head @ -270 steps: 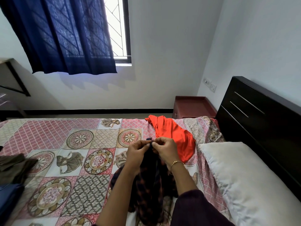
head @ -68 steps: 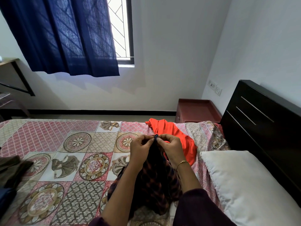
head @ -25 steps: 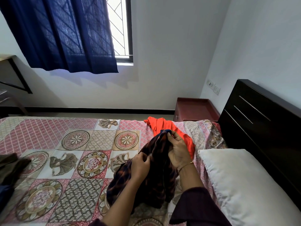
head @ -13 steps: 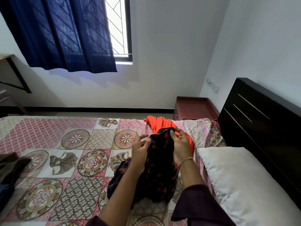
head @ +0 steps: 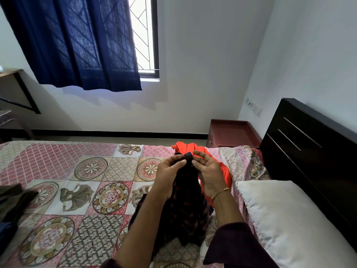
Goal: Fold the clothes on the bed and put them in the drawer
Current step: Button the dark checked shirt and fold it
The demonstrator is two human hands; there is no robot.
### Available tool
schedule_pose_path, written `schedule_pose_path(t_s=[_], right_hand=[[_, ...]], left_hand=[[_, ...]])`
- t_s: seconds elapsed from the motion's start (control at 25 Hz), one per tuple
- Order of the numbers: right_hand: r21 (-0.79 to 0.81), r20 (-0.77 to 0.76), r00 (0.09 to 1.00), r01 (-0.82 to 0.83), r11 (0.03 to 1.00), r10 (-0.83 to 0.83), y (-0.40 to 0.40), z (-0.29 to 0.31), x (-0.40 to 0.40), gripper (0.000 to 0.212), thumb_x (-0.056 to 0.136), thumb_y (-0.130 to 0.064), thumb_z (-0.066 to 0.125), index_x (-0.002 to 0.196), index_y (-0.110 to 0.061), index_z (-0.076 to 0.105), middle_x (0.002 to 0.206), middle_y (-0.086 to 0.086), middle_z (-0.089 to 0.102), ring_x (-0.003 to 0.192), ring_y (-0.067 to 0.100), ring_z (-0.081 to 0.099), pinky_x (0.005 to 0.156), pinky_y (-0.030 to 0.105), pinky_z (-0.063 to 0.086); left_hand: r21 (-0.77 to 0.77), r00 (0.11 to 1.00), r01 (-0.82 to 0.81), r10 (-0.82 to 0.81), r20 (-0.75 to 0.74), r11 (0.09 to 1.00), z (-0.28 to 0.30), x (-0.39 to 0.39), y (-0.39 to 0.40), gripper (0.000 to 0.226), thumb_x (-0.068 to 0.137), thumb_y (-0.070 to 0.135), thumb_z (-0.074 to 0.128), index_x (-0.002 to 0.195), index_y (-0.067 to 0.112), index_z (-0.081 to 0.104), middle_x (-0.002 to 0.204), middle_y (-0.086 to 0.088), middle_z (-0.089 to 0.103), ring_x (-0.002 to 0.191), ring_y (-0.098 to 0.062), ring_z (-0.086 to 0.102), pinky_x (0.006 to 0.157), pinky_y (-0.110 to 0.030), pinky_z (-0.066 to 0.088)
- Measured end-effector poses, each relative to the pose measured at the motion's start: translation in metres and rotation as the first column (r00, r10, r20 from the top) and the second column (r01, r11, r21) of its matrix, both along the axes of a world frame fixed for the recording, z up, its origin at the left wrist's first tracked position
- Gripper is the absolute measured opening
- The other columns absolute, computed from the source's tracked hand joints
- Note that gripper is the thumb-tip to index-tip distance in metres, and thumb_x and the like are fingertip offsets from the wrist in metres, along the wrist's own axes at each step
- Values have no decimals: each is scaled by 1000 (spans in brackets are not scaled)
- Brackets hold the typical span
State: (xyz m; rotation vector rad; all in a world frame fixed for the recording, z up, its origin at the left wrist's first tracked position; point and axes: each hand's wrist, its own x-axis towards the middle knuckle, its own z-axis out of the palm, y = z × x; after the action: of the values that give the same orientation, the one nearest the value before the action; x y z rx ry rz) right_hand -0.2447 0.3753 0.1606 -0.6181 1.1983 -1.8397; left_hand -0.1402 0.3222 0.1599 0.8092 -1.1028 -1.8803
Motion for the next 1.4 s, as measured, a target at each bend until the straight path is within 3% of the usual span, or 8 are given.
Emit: schedule_pose_path(t_s=[0.12, 0.24, 0.48, 0.6, 0.72, 0.88, 1.16, 1.4], right_hand=[[-51, 96, 993, -70, 996, 74, 3, 0, -2, 33, 88, 16, 44, 109, -7, 56, 84, 1, 74, 77, 10, 71, 63, 20, 55], [-75, 105, 986, -125, 989, 132, 5, -2, -2, 40, 86, 17, 47, 115, -10, 52, 95, 4, 70, 81, 13, 70, 68, 22, 57], [69, -150, 984, -86, 994, 95, 3, -5, 3, 27, 83, 13, 57, 102, -5, 56, 76, 3, 67, 66, 10, 66, 64, 18, 55], [111, -259, 965, 75, 991, -44, 3, -2, 1, 24, 85, 10, 56, 88, -13, 53, 76, 5, 64, 69, 14, 63, 67, 22, 53], [99, -485, 860, 235, 967, -159, 0, -2, -1, 24, 83, 4, 62, 88, -18, 53, 80, 6, 65, 76, 15, 62, 76, 27, 51], [16, -676, 709, 286, 958, -201, -2, 0, 14, 36, 78, 3, 67, 81, -28, 49, 70, -6, 61, 61, -8, 58, 59, 5, 42], [-8, -695, 684, 303, 953, -224, -5, -8, 13, 31, 77, 5, 67, 85, -20, 51, 71, -11, 59, 66, -11, 58, 59, 5, 43], [-31, -684, 672, 359, 933, -282, -5, -11, 10, 44, 77, 3, 70, 79, -33, 45, 71, -9, 59, 66, -10, 59, 60, 6, 45]], left_hand=[[-179, 973, 43, -1, 230, 983, -5, -1, 0, 5, 86, 5, 64, 85, 8, 68, 82, -9, 70, 76, -19, 67, 69, -22, 54], [-216, 955, 46, 20, 295, 975, -7, -1, -1, 20, 90, 8, 59, 71, 10, 64, 70, -6, 64, 66, -16, 60, 64, -24, 50], [-45, 989, 37, -30, 143, 998, -4, 4, -1, 20, 93, 8, 54, 75, 5, 61, 74, -12, 65, 63, -19, 64, 60, -27, 54], [88, 997, 77, -74, -37, 993, 0, 11, -3, 15, 93, 5, 51, 83, 3, 63, 72, -9, 69, 63, -15, 67, 59, -24, 56], [103, 988, 117, -105, -118, 988, 1, 14, -7, 21, 90, -8, 46, 95, 1, 64, 76, -8, 72, 68, -15, 69, 63, -22, 57], [48, 981, 113, -103, -165, 992, -1, 5, -2, 28, 88, -16, 43, 99, 0, 63, 81, -10, 73, 73, -19, 71, 65, -25, 58], [25, 990, 30, -27, -142, 999, -12, -1, -3, 24, 84, -12, 56, 102, 2, 63, 93, -14, 71, 87, -26, 68, 83, -35, 56], [-87, 999, -44, 43, -14, 995, -19, -4, -4, 26, 85, -12, 55, 107, 1, 62, 96, -12, 70, 94, -26, 67, 89, -37, 53]])
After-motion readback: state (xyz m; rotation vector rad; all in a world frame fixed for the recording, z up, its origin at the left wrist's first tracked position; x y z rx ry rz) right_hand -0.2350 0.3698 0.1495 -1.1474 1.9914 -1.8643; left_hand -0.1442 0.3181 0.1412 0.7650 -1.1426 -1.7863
